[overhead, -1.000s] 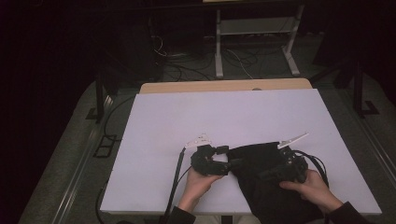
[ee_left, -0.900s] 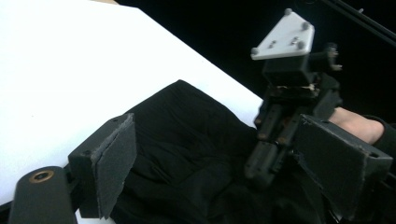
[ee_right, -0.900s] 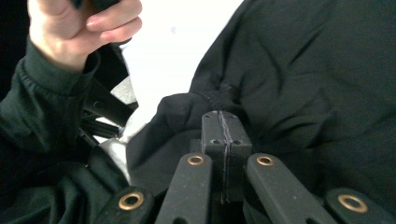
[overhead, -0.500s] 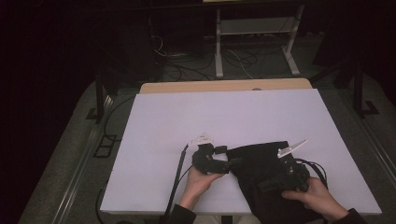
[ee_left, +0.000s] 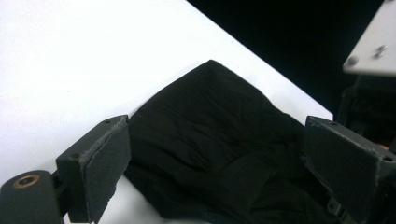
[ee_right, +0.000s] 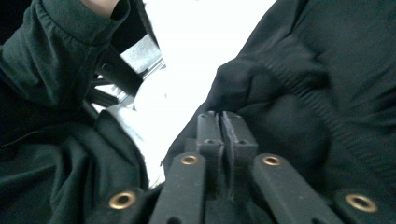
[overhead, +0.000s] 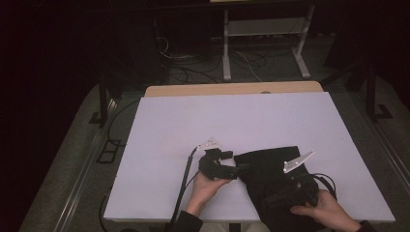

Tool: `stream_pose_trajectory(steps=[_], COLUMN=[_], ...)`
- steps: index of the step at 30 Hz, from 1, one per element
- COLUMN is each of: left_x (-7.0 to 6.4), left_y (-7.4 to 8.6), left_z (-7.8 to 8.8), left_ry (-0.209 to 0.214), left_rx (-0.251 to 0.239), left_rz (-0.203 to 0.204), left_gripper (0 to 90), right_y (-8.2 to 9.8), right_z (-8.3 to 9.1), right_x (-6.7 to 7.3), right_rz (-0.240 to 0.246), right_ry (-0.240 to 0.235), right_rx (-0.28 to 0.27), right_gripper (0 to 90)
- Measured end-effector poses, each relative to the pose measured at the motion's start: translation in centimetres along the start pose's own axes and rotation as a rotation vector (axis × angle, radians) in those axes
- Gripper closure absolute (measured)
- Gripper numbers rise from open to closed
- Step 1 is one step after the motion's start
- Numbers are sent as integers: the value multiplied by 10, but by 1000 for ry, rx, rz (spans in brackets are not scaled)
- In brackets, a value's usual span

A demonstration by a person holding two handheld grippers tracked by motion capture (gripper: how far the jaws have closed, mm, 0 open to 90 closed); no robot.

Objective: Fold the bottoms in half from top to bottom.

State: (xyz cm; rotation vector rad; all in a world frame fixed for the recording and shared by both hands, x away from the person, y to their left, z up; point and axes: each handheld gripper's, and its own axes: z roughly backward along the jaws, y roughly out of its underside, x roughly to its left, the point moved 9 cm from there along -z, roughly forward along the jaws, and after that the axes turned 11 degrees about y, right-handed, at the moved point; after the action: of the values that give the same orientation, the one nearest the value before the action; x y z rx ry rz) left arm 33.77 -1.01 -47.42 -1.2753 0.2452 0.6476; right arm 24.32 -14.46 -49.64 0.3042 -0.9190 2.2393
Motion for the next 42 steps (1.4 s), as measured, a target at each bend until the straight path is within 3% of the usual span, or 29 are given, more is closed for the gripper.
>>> stream_pose_trajectory(steps=[6, 11, 16, 19, 23, 31, 42], left_x=[6, 7, 9, 10, 12, 15, 23], left_y=[-3, -8, -12, -15, -16, -16, -11], left_z=[-1, -3, -4, -4, -5, -10, -24], left_ry=[-15, -19, -23, -26, -33, -37, -46], left_rx=[17, 32, 45, 55, 69, 79, 109], left_rz=[8, 11, 11, 4, -2, -10, 4], left_gripper=[87, 88, 88, 88, 88, 87, 88], right_y=[-15, -25, -37, -44, -53, -58, -49], right_z=[16, 33, 53, 65, 76, 86, 94], right_x=[-7, -14, -22, -28, -36, -57, -104], right_rz=[19, 45, 42, 35, 13, -10, -54], right_ry=[46, 121, 169, 177, 165, 172, 253], right_rx=[-87, -142, -196, -230, -266, -308, -341], right_gripper=[729, 640, 484, 378, 171, 3, 0])
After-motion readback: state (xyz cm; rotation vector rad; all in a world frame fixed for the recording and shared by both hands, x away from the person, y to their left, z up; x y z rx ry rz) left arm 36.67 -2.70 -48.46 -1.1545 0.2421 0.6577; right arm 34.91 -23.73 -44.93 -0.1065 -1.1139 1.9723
